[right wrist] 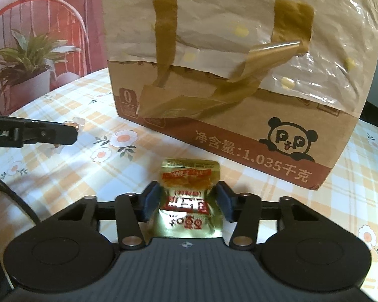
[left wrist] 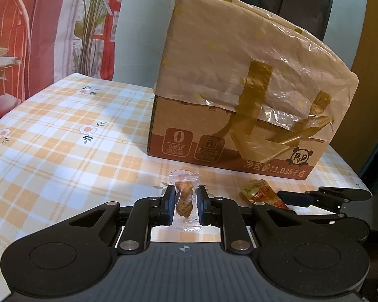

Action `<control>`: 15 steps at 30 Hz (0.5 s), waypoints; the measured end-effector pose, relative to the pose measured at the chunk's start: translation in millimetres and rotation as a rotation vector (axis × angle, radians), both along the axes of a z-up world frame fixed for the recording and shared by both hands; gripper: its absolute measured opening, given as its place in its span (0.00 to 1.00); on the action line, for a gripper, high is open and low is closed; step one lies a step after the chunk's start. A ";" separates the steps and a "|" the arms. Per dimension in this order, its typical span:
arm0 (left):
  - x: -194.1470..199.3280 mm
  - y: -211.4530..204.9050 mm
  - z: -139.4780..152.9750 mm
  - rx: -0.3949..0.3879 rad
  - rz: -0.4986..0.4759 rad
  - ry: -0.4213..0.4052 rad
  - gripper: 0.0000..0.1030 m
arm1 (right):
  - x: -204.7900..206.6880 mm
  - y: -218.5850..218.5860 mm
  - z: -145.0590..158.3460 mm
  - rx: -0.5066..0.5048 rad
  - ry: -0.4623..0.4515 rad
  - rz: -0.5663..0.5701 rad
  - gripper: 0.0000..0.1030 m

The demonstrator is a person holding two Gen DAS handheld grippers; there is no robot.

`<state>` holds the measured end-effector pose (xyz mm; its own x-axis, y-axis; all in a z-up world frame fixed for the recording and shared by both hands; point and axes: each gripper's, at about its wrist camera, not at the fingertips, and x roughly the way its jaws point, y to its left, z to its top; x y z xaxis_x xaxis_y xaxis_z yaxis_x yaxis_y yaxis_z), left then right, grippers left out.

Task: Organize snacks
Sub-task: 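Lift and carry the gold packet and nut packet to the lined box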

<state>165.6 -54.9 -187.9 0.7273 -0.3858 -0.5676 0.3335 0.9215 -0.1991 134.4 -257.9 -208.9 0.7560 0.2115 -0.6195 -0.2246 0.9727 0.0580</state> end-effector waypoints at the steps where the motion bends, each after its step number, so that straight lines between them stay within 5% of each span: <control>1: 0.3 -0.2 -0.2 0.001 0.001 0.001 0.18 | -1.9 0.0 -0.2 0.003 -0.005 0.001 0.45; 15: -4.3 3.2 3.8 0.020 0.000 -0.008 0.18 | -20.2 -5.8 7.8 0.054 -0.069 0.015 0.41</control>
<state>161.2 -51.7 -184.1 0.7322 -0.3740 -0.5692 0.3348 0.9254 -0.1775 114.2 -263.8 -201.1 0.7929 0.2548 -0.5535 -0.2446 0.9651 0.0938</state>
